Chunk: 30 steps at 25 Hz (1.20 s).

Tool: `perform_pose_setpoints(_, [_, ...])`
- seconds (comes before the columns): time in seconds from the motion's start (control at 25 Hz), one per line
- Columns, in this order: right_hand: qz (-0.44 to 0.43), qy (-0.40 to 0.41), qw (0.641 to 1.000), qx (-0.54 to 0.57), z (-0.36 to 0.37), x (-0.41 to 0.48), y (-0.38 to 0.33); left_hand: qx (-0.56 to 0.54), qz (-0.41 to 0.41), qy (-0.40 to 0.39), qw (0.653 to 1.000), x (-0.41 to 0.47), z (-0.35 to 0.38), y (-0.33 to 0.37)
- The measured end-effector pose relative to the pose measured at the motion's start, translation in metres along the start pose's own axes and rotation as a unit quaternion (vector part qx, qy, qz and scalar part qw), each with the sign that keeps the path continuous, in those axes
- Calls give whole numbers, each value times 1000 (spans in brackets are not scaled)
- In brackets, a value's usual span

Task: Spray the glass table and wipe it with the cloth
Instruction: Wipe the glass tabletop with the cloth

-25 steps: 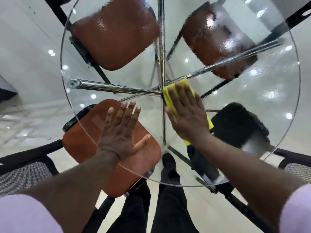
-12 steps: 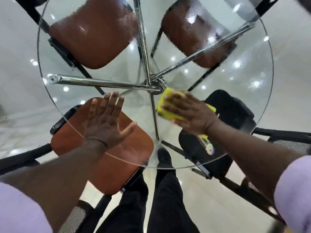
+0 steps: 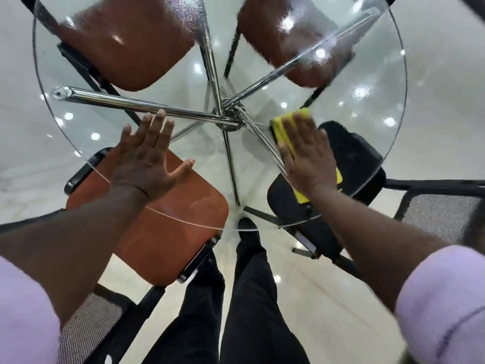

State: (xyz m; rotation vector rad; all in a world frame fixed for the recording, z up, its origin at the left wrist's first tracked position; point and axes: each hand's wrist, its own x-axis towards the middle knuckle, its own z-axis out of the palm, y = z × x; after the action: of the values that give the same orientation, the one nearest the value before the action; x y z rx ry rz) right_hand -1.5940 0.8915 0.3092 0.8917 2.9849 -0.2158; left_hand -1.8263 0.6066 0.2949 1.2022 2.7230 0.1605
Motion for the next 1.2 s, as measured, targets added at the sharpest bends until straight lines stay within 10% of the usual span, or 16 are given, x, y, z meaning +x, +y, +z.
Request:
perform_pose_setpoints(0.12, [202,28,978,43,13,-43,-52,13,11,-11,1000,-1,-4,3])
perform_pose_setpoints(0.32, [-277,-34,959,-53,-1,-45,33,1,45,-51,998,-18,-7,5])
perform_pose_setpoints(0.52, [241,51,968,50,17,-66,-31,-29,97,18,995,-97,5,38])
perform_pose_setpoints(0.6, [8,37,999,32,26,-81,-62,-54,112,60,990,-99,10,52])
perform_pose_setpoints(0.72, [-324,-18,945,-30,14,-53,-21,-70,95,109,987,-65,2,64])
perform_pose_setpoints(0.88, [60,31,997,42,20,-37,-21,-55,111,100,987,12,-5,99])
perform_pose_setpoints(1.08, [-292,-30,955,-33,2,-38,66,-38,143,53,988,46,10,118])
perform_pose_setpoints(1.2, [62,42,997,13,7,-9,80,3,136,15,991,52,18,118])
